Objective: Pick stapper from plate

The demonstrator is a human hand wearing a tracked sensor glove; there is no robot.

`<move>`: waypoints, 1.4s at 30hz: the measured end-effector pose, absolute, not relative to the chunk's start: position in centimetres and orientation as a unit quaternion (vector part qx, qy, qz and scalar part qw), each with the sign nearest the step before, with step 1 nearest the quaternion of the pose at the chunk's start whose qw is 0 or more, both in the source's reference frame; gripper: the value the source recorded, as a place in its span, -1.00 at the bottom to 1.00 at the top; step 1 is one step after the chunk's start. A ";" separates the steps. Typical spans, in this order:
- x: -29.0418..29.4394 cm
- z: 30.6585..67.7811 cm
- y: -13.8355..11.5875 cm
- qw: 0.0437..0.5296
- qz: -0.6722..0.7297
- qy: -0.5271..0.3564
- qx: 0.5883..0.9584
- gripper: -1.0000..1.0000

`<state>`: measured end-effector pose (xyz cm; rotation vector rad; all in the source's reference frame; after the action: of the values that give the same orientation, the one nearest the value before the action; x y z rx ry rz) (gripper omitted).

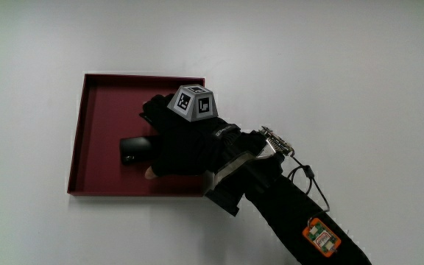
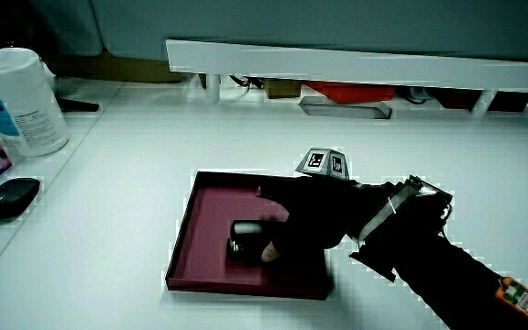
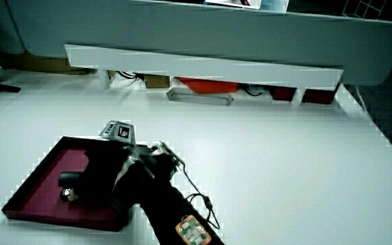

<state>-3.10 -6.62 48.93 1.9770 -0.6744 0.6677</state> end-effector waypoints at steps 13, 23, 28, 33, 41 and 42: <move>-2.8 49.5 -6.7 0.424 0.292 -0.265 0.816 0.46; -2.6 49.6 -6.6 0.378 0.310 -0.269 0.830 0.88; -2.6 49.2 -6.6 0.376 0.316 -0.277 0.826 1.00; -2.5 48.5 -6.7 0.371 0.325 -0.282 0.823 1.00; -1.0 44.7 -7.5 0.333 0.346 -0.298 0.825 1.00; -0.7 44.0 -7.6 0.325 0.341 -0.299 0.830 1.00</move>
<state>-0.68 -7.64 44.00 2.1762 -0.7836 0.8934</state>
